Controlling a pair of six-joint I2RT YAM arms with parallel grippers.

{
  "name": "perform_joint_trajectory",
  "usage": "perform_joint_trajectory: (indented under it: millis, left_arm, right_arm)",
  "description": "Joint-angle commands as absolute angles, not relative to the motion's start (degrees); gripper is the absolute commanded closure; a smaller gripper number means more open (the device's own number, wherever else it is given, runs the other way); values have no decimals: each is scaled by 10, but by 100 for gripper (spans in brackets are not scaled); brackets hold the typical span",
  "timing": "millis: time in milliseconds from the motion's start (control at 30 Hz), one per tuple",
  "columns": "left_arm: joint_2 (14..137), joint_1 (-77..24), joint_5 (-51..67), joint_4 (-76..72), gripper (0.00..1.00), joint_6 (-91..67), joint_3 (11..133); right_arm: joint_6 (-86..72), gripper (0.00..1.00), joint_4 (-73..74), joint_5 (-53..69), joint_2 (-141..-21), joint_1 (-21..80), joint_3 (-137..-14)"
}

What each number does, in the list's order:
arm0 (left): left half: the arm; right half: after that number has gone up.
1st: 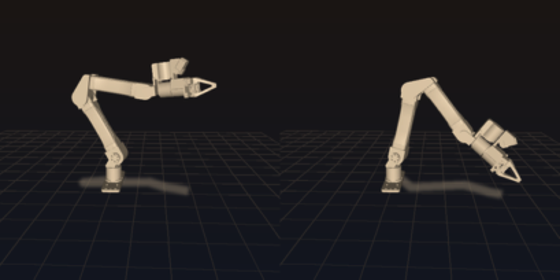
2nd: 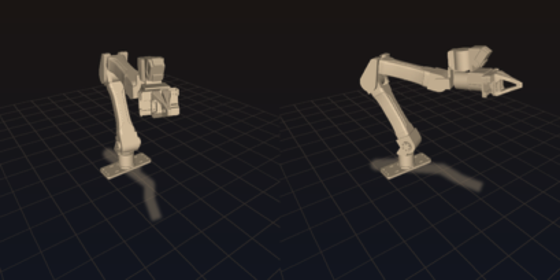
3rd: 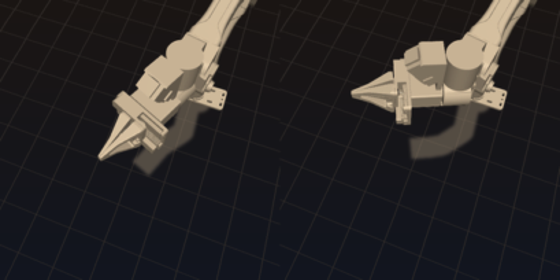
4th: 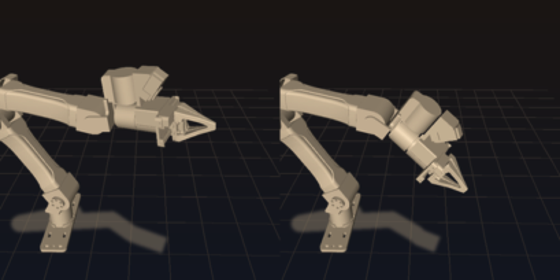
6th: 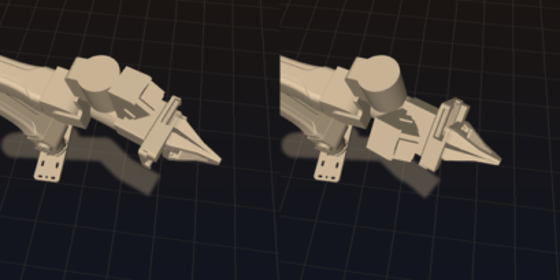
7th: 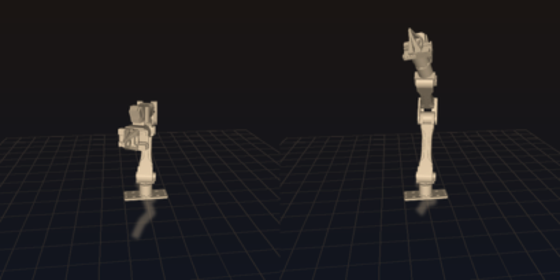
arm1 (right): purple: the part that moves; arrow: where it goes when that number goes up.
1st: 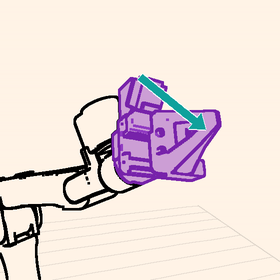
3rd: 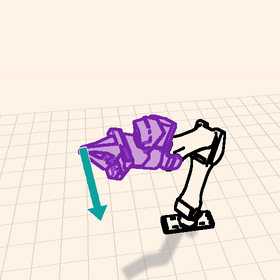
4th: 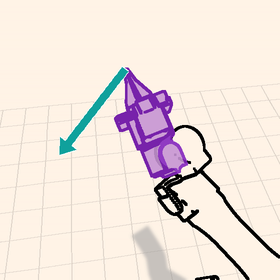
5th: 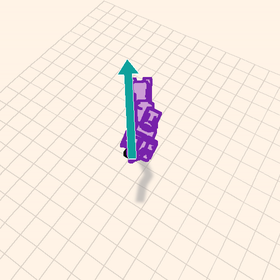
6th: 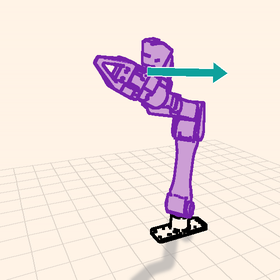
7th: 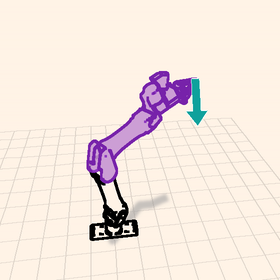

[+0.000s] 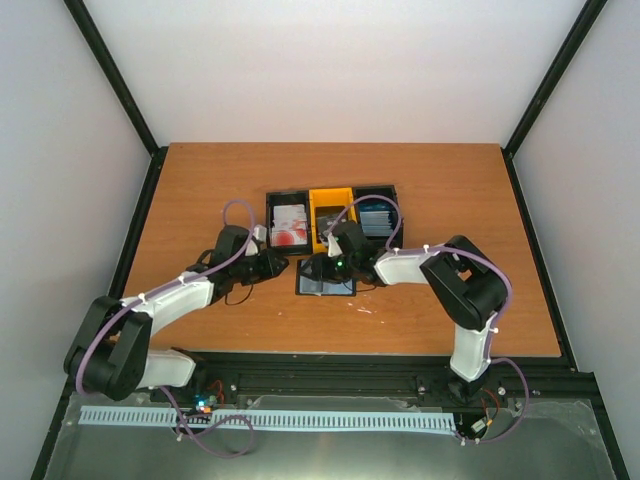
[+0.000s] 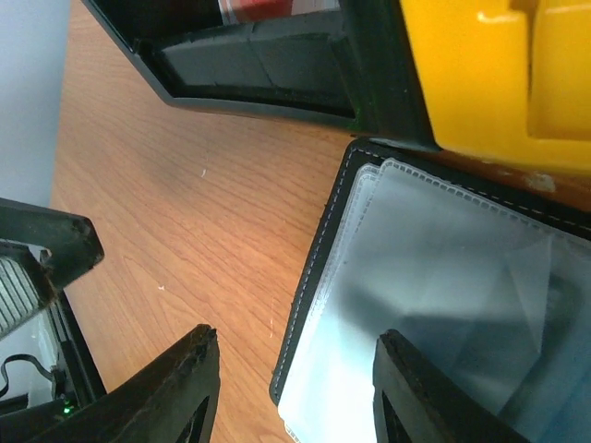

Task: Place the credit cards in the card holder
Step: Turn over the card slot in the card holder, then pick up the credit card from the storage box.

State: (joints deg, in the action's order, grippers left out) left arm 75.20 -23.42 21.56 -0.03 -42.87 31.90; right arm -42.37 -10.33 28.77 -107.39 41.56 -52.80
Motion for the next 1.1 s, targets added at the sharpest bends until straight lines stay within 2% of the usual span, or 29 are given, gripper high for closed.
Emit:
perform_joint_trajectory:
  millis: [0, 233, 367, 500, 767, 1067]
  left_arm:
    - [724, -218, 220, -4, 77, -422, 320]
    - [698, -194, 204, 40, 74, -408, 357]
    - [695, -187, 172, 81, 73, -405, 391]
    - [691, -174, 175, 88, 72, -398, 411]
    - [701, -171, 206, 102, 66, -379, 444]
    - [728, -89, 282, 69, 64, -404, 424]
  right_arm:
    - [-415, 54, -95, 264, -1033, 423, -533]
    - [-392, 54, -47, 254, -949, 421, -546]
    - [-331, 54, 29, 234, -944, 420, -603]
    - [-245, 55, 119, 207, -972, 411, -683]
    - [-29, 57, 315, 262, -1045, 340, -843]
    - [116, 59, 424, 320, -1138, 363, -995]
